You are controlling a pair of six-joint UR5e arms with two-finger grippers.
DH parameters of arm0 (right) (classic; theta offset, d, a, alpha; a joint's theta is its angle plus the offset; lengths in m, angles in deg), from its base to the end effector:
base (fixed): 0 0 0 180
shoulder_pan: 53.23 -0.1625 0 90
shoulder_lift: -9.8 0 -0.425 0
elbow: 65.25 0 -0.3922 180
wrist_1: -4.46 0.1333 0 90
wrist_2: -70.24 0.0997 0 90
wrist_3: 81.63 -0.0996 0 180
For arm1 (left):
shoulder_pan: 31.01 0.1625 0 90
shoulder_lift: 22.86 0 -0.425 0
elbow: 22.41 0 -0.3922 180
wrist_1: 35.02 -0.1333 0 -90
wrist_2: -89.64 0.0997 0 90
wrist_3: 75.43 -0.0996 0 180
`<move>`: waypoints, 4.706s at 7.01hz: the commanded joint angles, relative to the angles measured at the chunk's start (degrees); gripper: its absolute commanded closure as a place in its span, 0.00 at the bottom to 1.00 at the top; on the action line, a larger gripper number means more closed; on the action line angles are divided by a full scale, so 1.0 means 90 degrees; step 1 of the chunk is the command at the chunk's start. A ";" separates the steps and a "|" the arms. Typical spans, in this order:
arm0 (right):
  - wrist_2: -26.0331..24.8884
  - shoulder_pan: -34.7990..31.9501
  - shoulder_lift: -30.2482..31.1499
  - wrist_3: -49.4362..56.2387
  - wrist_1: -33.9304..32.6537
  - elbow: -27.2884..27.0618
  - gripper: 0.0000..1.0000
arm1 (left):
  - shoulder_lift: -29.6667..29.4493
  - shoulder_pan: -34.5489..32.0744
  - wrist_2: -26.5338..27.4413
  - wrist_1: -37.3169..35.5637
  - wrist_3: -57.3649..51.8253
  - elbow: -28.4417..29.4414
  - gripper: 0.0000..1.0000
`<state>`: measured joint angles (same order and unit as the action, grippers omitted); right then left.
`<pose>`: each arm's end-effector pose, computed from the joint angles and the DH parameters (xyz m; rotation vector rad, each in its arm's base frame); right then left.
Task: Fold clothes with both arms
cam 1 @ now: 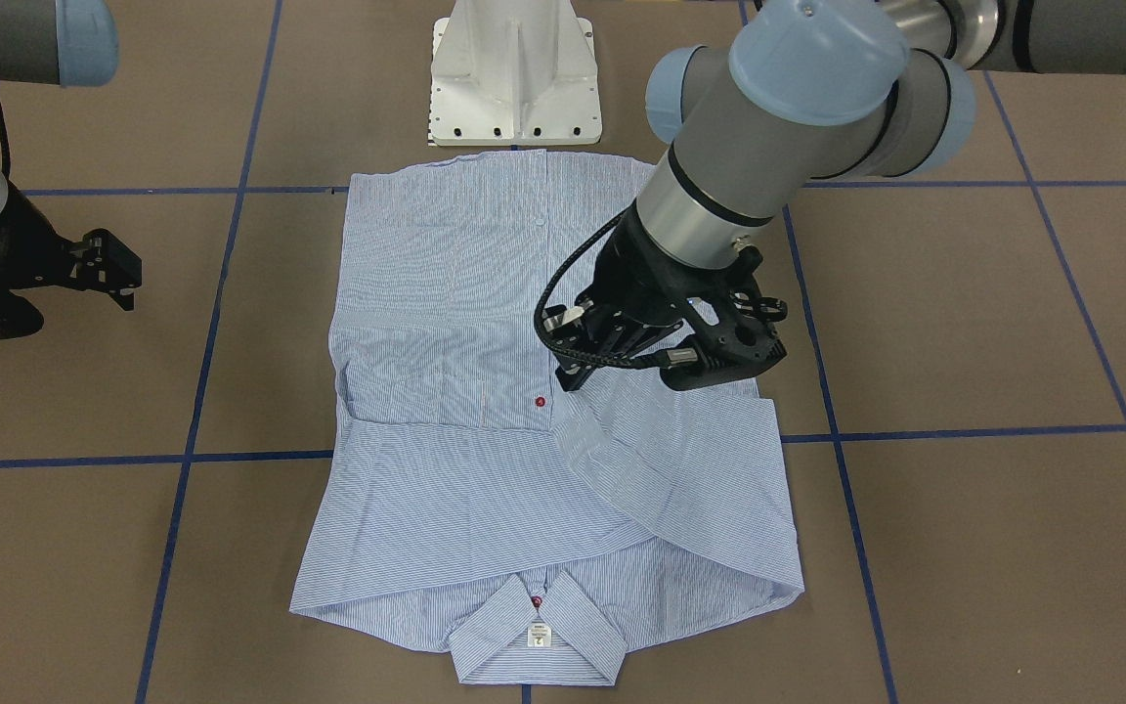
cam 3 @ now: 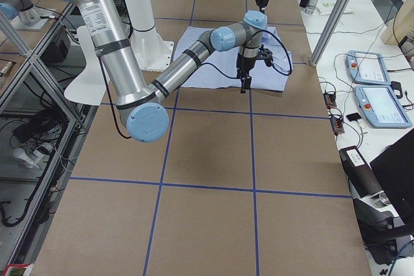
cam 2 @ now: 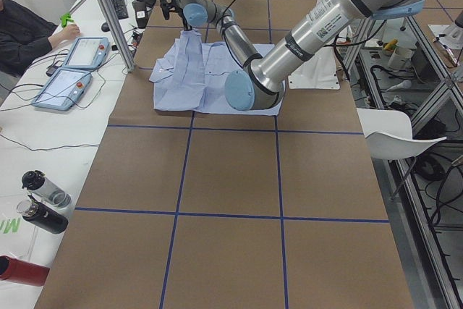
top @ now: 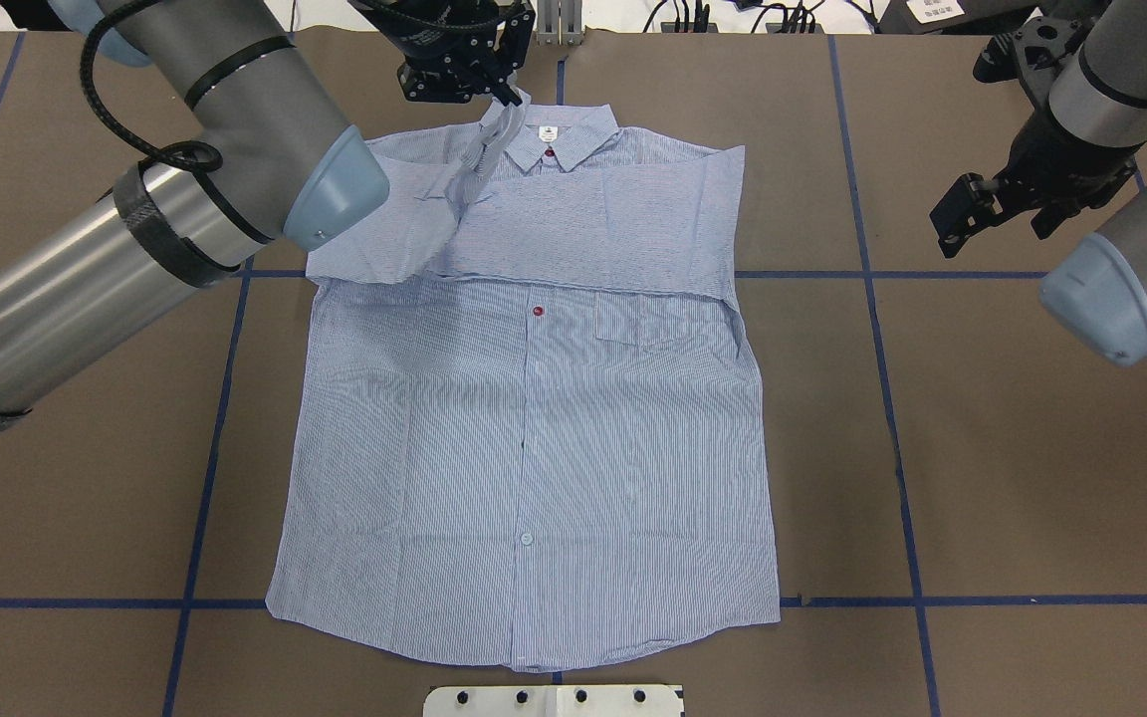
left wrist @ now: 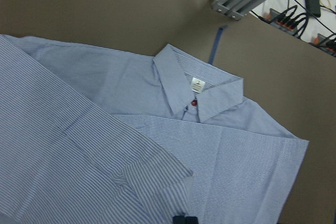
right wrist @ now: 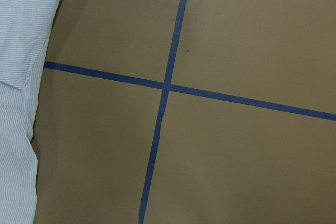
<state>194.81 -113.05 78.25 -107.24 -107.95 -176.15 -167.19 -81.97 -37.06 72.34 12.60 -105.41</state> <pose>-0.2188 -0.5290 0.3360 0.0203 -0.6870 -0.1821 0.3999 -0.6103 0.0660 -0.0253 1.2296 -0.3844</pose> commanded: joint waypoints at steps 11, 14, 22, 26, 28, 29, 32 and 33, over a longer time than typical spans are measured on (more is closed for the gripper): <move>0.0006 -0.0033 -0.0018 -0.0007 0.0010 0.0135 0.00 | -0.0370 0.2449 0.1998 0.3080 0.0688 0.1832 0.00; 0.0026 0.0025 -0.0047 -0.0036 0.0271 0.0115 0.00 | -0.0107 0.2275 0.1949 0.3072 0.0668 0.1703 0.00; -0.1385 0.3056 0.1620 -0.4843 0.4102 -0.0750 0.00 | 0.3240 0.1289 0.1597 -0.0297 -0.1178 -0.2904 0.01; -0.2113 0.4546 0.1545 -0.5972 0.3740 -0.0979 0.00 | 0.3741 0.1151 0.1597 -0.0297 -0.1188 -0.3131 0.01; -0.2278 0.4975 0.1545 -0.6218 0.3731 -0.0920 0.00 | 0.3742 0.1160 0.1597 -0.0297 -0.1188 -0.3131 0.01; -0.2279 0.5064 0.1545 -0.6237 0.3731 -0.0891 0.00 | 0.3742 0.1161 0.1597 -0.0297 -0.1188 -0.3131 0.01; -0.2279 0.5163 0.1525 -0.6247 0.3711 -0.0784 0.00 | 0.3732 0.1209 0.1597 -0.0297 -0.1178 -0.3121 0.01; -0.2241 0.5182 0.1516 -0.6237 0.3711 -0.0715 0.01 | 0.3732 0.1229 0.1597 -0.0297 -0.1178 -0.3121 0.01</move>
<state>174.38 -66.67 92.02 -163.43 -74.54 -183.28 -133.57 -71.12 -22.68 69.66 1.97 -133.51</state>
